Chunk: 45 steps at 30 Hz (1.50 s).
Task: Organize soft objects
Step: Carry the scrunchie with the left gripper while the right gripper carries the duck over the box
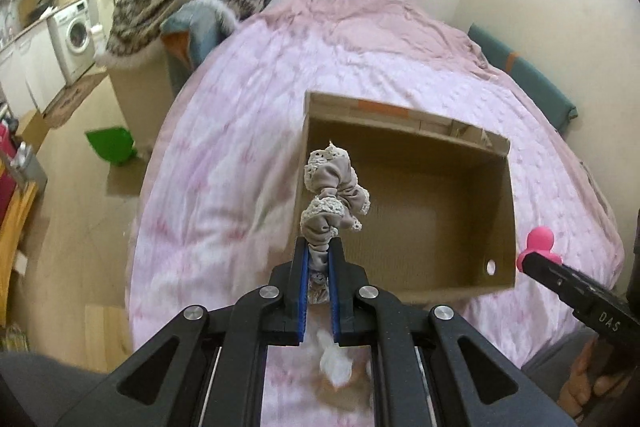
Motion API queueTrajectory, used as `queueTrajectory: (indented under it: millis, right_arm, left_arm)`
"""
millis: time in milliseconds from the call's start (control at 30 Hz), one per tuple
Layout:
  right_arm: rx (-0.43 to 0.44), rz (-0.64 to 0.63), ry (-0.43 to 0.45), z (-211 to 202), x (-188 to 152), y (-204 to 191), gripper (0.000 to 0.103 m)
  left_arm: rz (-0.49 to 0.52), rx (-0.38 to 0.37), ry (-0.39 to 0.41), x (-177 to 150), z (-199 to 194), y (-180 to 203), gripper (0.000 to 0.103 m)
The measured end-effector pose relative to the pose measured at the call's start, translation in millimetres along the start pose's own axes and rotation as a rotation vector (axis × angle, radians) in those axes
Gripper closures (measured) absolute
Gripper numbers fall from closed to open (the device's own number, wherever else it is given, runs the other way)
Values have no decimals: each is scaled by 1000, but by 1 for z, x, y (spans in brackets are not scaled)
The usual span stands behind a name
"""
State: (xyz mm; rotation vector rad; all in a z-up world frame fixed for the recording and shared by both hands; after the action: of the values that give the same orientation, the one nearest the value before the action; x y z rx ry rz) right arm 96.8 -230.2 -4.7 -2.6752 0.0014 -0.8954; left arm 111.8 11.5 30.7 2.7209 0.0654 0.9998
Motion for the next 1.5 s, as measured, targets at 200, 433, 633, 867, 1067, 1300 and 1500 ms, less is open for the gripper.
queueTrajectory:
  millis: [200, 433, 633, 867, 1067, 1300, 1500]
  right_arm:
    - [2, -34, 51, 10, 25, -10, 54]
    - [-24, -53, 39, 41, 23, -12, 54]
    - [-36, -67, -15, 66, 11, -13, 54]
    - [-75, -81, -85, 92, -4, -5, 54]
    - [-80, -102, -130, 103, -12, -8, 54]
    - [-81, -135, -170, 111, -19, -13, 54]
    - [-97, -161, -188, 116, -26, -14, 54]
  left_arm:
    - [18, -7, -14, 21, 26, 5, 95]
    - [64, 5, -28, 23, 63, 11, 95]
    - [107, 22, -71, 7, 94, 16, 95]
    - [154, 11, -126, -13, 118, 18, 95]
    - [125, 21, -155, -23, 124, 7, 94]
    - [127, 13, -164, -26, 126, 6, 94]
    - [135, 11, -158, -28, 124, 6, 94]
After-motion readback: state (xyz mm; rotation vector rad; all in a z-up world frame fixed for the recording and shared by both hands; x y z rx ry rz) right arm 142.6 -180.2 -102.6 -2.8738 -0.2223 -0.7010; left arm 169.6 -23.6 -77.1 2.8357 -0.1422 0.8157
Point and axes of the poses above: each gripper's, at about its wrist camera, not at the fingertips, and z roughly the way its jaws point, y to its right, x to its top, the point moved 3 cm from there along z, roughly the way its jaws point, and after that the axes turned 9 degrees about -x, right-handed, at the moved point
